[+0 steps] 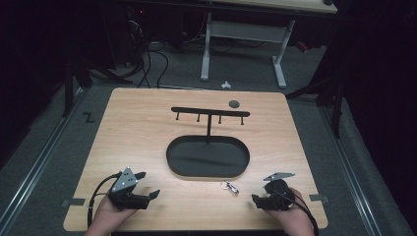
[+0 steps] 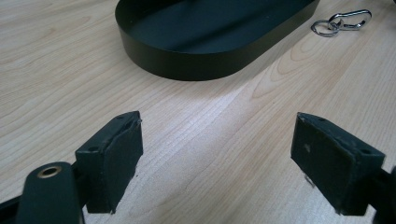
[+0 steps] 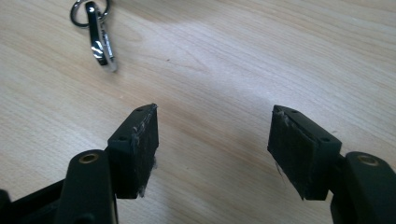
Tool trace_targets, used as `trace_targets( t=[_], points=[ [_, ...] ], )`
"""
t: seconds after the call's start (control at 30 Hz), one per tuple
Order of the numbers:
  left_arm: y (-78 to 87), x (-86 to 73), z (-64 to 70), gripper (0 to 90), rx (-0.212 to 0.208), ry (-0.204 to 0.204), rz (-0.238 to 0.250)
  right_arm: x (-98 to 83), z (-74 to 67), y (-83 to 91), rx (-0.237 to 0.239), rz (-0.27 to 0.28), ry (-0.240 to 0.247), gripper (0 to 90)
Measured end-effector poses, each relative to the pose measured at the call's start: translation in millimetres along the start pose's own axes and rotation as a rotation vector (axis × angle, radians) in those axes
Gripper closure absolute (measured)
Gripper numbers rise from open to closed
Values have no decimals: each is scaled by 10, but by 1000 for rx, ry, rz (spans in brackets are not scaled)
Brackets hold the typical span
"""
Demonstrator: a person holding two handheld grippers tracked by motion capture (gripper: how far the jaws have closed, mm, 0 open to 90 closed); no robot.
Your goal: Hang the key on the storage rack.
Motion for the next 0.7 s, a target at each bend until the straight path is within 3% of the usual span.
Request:
trace_targets(
  t=[0.13,0.53,0.7],
  points=[
    [-2,7,15,172,-1,-13,-2,28,-49,-22,-5,-51,32,347],
    [13,11,14,173,-2,-13,4,120,-128,3,-9,-172,65,365],
    [7,10,18,173,-4,-14,1,186,-176,56,-21,-238,106,369]
  ],
)
Point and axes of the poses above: each handheld gripper's, and its own axes: y roughly backward along the jaws, x roughly out of its top, z roughly to its right, the point moved 5 cm from there along -y, roughly forward along the jaws, and after that the axes turned 7 degrees about -z, right-handed, at the moved point
